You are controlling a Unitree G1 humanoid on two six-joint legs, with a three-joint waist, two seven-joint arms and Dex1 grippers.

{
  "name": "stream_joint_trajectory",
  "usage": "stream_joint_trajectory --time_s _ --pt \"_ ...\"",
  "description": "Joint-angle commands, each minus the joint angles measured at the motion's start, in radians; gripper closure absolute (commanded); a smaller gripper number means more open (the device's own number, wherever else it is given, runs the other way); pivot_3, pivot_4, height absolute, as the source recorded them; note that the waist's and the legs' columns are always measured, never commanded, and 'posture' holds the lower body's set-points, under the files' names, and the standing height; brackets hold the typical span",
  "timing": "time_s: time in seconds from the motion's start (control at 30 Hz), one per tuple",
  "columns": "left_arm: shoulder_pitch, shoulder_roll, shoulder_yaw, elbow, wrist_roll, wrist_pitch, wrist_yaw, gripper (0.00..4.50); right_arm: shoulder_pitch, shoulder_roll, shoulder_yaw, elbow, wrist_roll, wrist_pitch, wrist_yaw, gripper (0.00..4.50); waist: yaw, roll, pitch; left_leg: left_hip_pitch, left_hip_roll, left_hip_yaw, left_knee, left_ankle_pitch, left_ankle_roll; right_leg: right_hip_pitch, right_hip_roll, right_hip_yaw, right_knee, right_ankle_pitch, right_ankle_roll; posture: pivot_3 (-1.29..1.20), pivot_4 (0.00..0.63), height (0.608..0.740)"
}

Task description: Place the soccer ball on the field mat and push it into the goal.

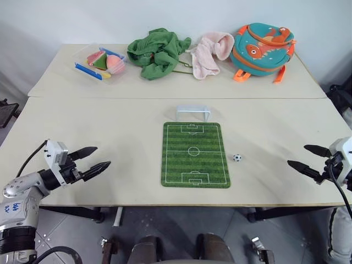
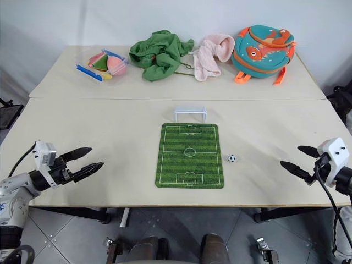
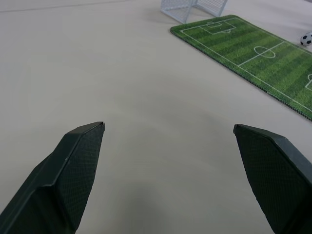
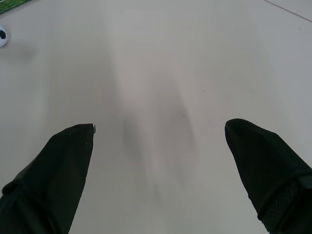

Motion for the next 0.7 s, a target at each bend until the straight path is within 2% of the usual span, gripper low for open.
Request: stream_joint_trajectory --time_s 0.03,0.27,0.43,0.57,0.7 --pt "-0.010 0.016 0.003 0.016 0.034 -0.033 0.027 0.00 0.001 0.005 -0.019 -0.035 0.012 0.013 -0.019 0.02 0.000 0.000 0.000 0.000 0.000 0.000 0.000 0.000 0.000 0.000 0.000 0.000 0.000 0.000 0.000 0.00 0.150 0.740" --pt "-0.048 -0.003 0.013 -0.018 0.002 0.021 0.075 0.00 0.002 -0.031 -0.007 -0.174 0.026 0.154 -0.041 0.02 0.000 0.000 0.000 0.000 0.001 0.000 0.000 0.000 0.000 0.000 0.000 0.000 0.000 0.000 0.000 0.00 0.150 0.740" --pt "-0.066 -0.013 -0.003 -0.044 -0.046 0.030 -0.010 0.00 -0.019 -0.043 0.029 -0.326 0.039 0.261 -0.005 0.02 0.001 0.000 0.000 0.000 0.000 0.000 0.000 0.000 0.000 0.000 0.000 0.000 0.001 0.000 0.000 0.00 0.150 0.740" --pt "-0.083 -0.034 -0.038 -0.054 -0.051 -0.032 -0.098 0.00 -0.070 -0.049 0.130 -0.441 0.043 0.335 0.065 0.02 0.000 0.000 0.000 0.000 -0.002 0.000 0.001 0.000 0.000 0.000 0.000 0.000 0.001 0.000 0.000 0.00 0.150 0.740" --pt "-0.071 -0.073 -0.051 -0.083 -0.081 -0.072 -0.184 0.00 -0.150 -0.031 0.246 -0.440 0.004 0.320 0.143 0.02 0.001 0.000 0.000 0.000 -0.003 -0.001 0.001 0.000 0.000 0.000 0.000 0.000 0.001 0.000 0.000 0.00 0.150 0.740"
